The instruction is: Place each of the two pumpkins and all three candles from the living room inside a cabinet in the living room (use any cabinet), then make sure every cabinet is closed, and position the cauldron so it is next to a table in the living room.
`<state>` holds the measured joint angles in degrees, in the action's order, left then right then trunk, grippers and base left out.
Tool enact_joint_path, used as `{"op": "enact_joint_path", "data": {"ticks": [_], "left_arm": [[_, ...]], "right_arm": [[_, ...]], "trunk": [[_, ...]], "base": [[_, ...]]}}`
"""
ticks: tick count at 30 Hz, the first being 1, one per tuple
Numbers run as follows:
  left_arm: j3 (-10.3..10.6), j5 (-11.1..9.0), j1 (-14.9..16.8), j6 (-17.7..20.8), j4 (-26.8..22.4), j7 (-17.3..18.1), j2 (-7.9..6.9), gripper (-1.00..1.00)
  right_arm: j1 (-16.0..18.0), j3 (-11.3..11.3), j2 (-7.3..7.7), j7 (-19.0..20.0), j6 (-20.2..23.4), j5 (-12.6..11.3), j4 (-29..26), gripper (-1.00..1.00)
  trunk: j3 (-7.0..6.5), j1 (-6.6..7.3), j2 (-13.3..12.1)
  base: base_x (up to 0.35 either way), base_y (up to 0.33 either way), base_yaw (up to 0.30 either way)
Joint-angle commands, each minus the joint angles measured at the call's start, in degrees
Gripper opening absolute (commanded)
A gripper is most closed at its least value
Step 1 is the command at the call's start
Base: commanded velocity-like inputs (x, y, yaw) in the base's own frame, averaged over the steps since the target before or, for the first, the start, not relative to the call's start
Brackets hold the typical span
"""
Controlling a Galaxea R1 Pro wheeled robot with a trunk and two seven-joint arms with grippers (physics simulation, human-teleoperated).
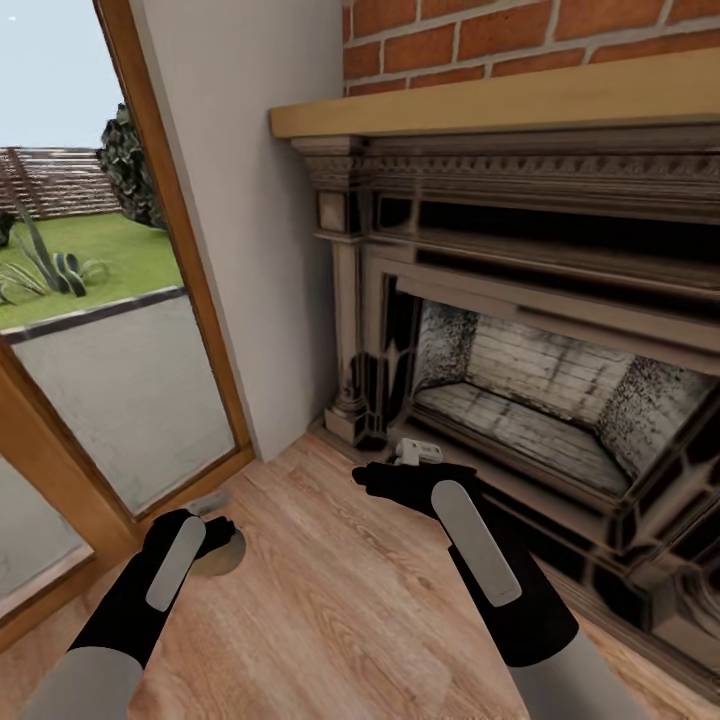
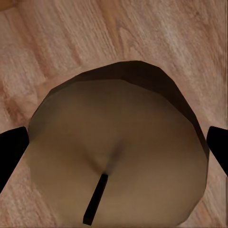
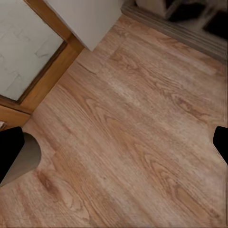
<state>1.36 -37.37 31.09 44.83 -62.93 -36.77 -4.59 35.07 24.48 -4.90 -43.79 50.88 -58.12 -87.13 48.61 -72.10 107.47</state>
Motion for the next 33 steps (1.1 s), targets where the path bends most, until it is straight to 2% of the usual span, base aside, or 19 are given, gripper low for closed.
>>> {"op": "enact_joint_path", "data": {"ticks": [1, 33], "left_arm": [[0.1, -0.5, 0.0, 0.1, -0.1, -0.6, -0.07, -1.0], [0.2, -0.5, 0.0, 0.1, -0.1, -0.6, -0.07, -1.0]], "right_arm": [[0.1, 0.0, -0.02, -0.6, 0.1, -0.5, 0.0, 1.0], [0.1, 0.0, -0.02, -0.6, 0.1, -0.6, 0.1, 1.0]], "trunk": [[0.02, 0.01, 0.0], [-1.11, 0.01, 0.0]], "base": [[0.0, 0.0, -0.255], [0.0, 0.0, -0.255]]}}
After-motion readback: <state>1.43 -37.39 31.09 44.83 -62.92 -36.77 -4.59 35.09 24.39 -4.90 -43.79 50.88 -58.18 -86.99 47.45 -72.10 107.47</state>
